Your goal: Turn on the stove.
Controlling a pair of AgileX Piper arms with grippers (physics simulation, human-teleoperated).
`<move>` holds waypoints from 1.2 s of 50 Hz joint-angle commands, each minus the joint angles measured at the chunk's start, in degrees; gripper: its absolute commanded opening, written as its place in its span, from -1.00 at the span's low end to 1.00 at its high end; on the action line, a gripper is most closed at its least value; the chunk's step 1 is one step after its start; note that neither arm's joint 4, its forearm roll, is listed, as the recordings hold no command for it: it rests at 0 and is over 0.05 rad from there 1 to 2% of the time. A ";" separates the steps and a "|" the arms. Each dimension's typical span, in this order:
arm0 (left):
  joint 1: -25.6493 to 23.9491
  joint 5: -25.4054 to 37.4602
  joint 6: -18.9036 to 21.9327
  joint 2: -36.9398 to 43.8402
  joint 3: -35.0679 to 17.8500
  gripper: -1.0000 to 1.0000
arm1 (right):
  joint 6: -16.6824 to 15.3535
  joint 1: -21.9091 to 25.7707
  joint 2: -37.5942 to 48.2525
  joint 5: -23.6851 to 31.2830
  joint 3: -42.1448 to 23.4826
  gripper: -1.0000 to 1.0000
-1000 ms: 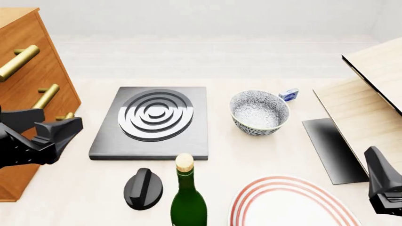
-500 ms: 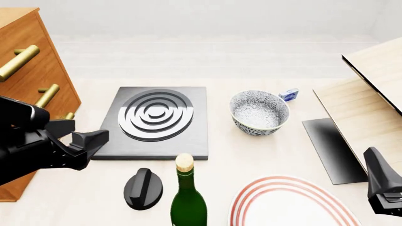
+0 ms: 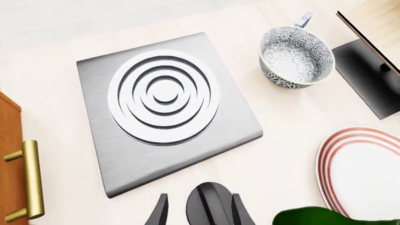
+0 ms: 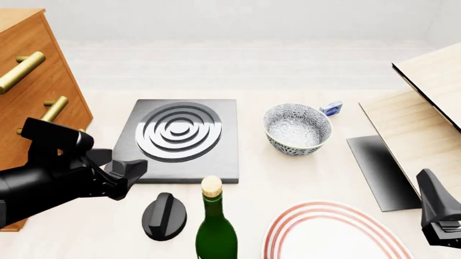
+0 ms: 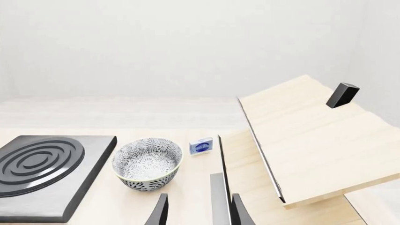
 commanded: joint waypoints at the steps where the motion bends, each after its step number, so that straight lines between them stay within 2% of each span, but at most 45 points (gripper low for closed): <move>1: -1.93 -3.58 -3.10 4.41 0.78 1.00 | 0.01 0.00 0.01 -0.02 0.02 1.00; 11: -2.94 -5.25 -5.21 7.41 1.12 1.00 | 0.01 -0.01 0.00 -0.03 0.02 1.00; 17: -4.06 -6.44 -8.13 10.57 1.88 1.00 | 0.01 -0.01 0.00 -0.03 0.02 1.00; 44: -2.65 -8.17 -7.30 15.50 2.96 1.00 | 0.00 0.00 0.01 -0.02 0.02 1.00; 60: -3.10 -11.03 -8.50 19.80 3.41 1.00 | 0.00 -0.01 0.00 -0.03 0.02 1.00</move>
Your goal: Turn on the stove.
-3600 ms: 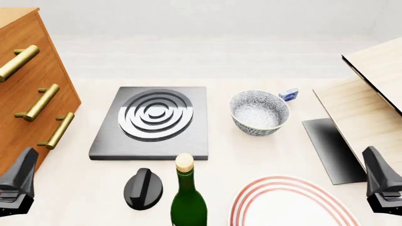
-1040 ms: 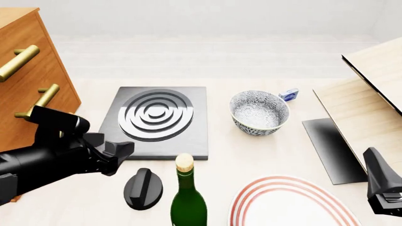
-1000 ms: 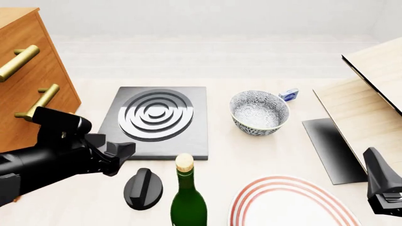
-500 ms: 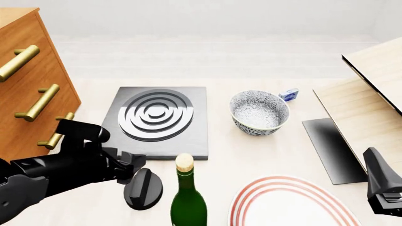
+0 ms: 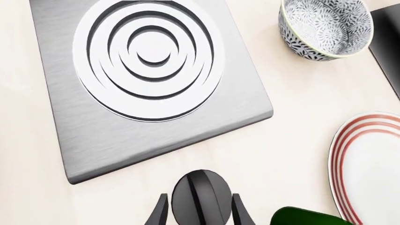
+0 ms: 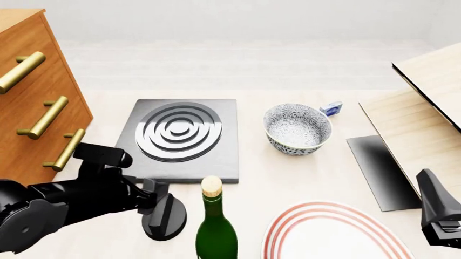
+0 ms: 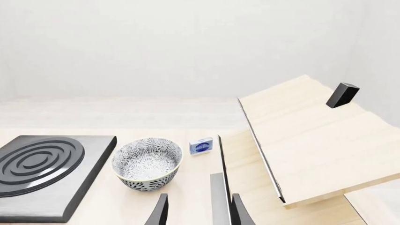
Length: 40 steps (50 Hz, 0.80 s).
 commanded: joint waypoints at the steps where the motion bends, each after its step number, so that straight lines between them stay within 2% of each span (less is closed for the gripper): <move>1: -0.37 -2.00 -0.95 3.23 0.36 1.00 | 0.01 0.00 0.00 0.00 0.00 1.00; 24: -1.53 -6.06 -3.41 8.50 0.97 1.00 | 0.00 0.01 0.00 0.00 0.00 1.00; 40: -0.98 -8.82 -3.73 11.57 1.82 1.00 | -0.01 0.00 0.00 0.00 0.00 1.00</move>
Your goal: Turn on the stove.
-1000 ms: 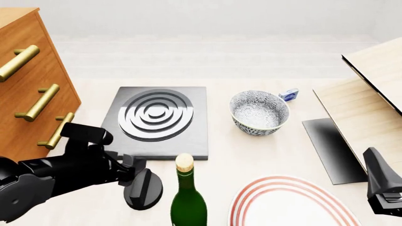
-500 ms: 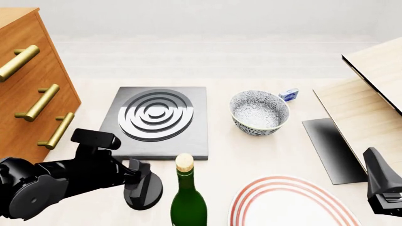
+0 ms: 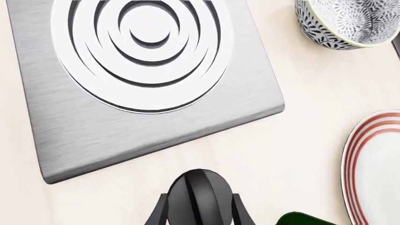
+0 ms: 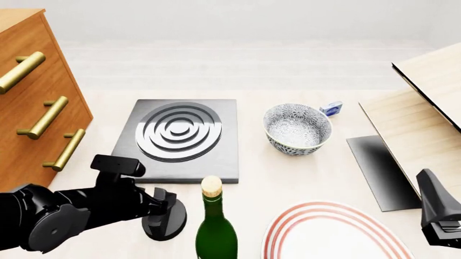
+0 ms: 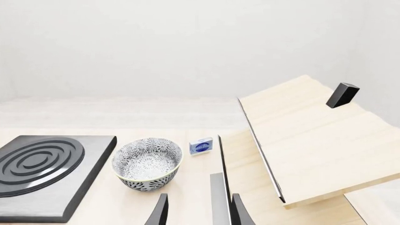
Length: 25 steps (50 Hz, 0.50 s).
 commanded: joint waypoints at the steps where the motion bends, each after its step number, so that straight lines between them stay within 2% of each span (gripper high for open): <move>1: 0.29 -1.81 -0.44 2.24 0.50 1.00 | 0.00 0.00 0.00 0.00 0.00 1.00; 25: 0.65 -5.03 -1.28 6.37 1.14 1.00 | 0.00 0.00 0.00 0.00 0.00 1.00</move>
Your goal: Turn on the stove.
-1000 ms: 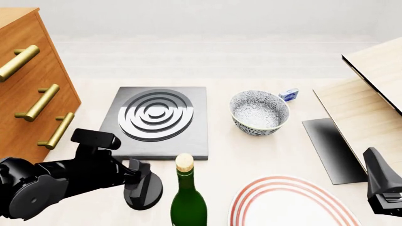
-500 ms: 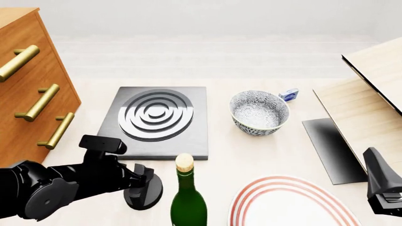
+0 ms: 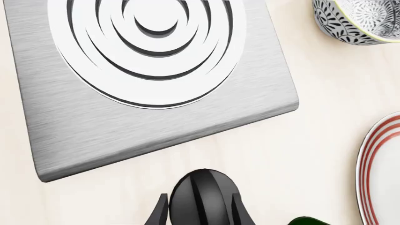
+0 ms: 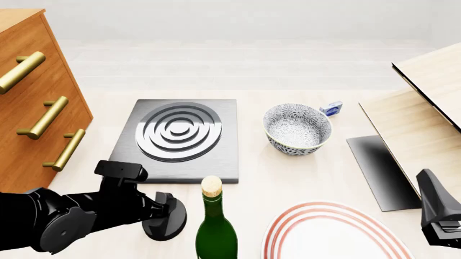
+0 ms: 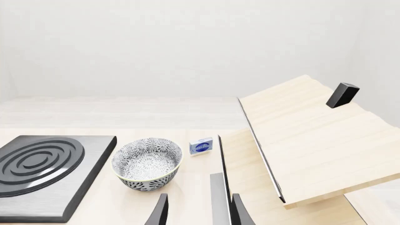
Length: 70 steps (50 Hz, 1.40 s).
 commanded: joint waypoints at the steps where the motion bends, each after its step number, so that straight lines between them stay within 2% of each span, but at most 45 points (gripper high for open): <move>1: 0.11 -1.33 -0.52 1.92 0.16 1.00 | 0.01 0.00 0.00 0.00 0.00 1.00; 6: 0.95 -1.07 -0.19 1.51 0.17 1.00 | -0.01 -0.01 0.00 0.00 0.00 1.00; 20: 8.18 3.48 2.46 -5.25 0.38 1.00 | 0.01 0.01 0.00 0.00 0.00 1.00; 39: 13.64 4.77 4.07 -7.78 -0.12 1.00 | 0.00 0.00 0.00 0.00 0.00 1.00; 46: 14.33 4.12 4.46 -7.65 0.64 1.00 | 0.01 -0.02 0.00 0.00 0.00 1.00; 54: 13.35 6.21 4.42 -10.19 -0.01 1.00 | -0.02 0.01 0.00 0.00 0.00 1.00; 70: 12.93 15.66 5.06 -21.93 -1.98 1.00 | 0.02 0.00 0.01 0.01 0.00 1.00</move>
